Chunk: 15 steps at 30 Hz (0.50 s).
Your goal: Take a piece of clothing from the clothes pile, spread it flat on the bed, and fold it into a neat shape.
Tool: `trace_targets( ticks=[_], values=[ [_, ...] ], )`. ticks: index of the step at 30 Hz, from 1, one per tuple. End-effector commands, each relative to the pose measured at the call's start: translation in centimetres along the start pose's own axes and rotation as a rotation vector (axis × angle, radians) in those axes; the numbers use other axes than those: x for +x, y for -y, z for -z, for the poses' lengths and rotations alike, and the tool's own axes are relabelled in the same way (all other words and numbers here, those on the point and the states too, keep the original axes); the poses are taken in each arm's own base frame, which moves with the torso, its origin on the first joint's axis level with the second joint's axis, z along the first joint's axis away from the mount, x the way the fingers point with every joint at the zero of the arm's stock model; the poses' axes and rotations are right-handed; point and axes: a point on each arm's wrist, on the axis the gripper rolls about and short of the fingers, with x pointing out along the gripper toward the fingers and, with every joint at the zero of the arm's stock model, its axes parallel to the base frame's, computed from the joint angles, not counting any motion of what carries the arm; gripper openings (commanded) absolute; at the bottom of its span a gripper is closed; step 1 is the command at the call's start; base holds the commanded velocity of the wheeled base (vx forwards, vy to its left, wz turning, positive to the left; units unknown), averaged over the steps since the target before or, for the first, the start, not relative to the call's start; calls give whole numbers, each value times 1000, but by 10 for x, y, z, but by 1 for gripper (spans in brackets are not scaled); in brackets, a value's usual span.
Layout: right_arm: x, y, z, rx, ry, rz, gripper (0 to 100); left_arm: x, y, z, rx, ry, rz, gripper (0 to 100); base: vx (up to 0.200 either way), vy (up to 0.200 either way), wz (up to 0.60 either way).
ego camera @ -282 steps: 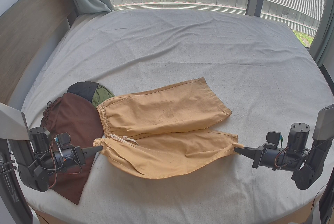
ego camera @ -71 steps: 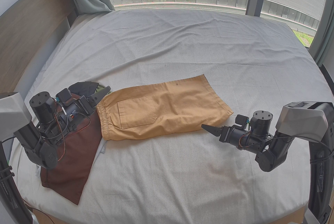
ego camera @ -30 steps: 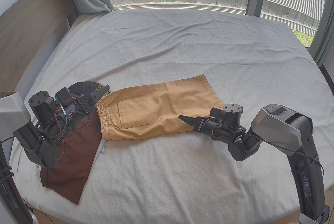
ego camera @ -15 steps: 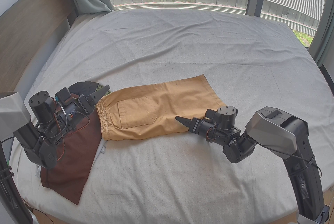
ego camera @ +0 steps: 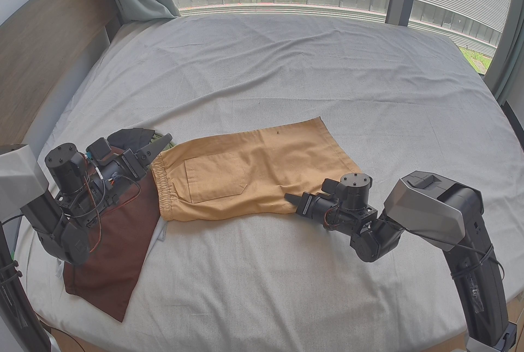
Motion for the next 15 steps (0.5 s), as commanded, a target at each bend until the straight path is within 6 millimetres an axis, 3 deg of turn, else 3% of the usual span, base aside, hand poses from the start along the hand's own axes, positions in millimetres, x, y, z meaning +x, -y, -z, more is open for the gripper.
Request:
trace_targets(
  ticks=[1, 15],
  values=[
    [-8, -3, 1, 2, -7, 5, 0, 0, -1, -1, 0, 3, -4, 100, 0, 0, 0],
    [-39, -12, 8, 7, -37, 24, 0, -1, -1, -1, 0, 3, -4, 100, 0, 0, 0]
  ],
)
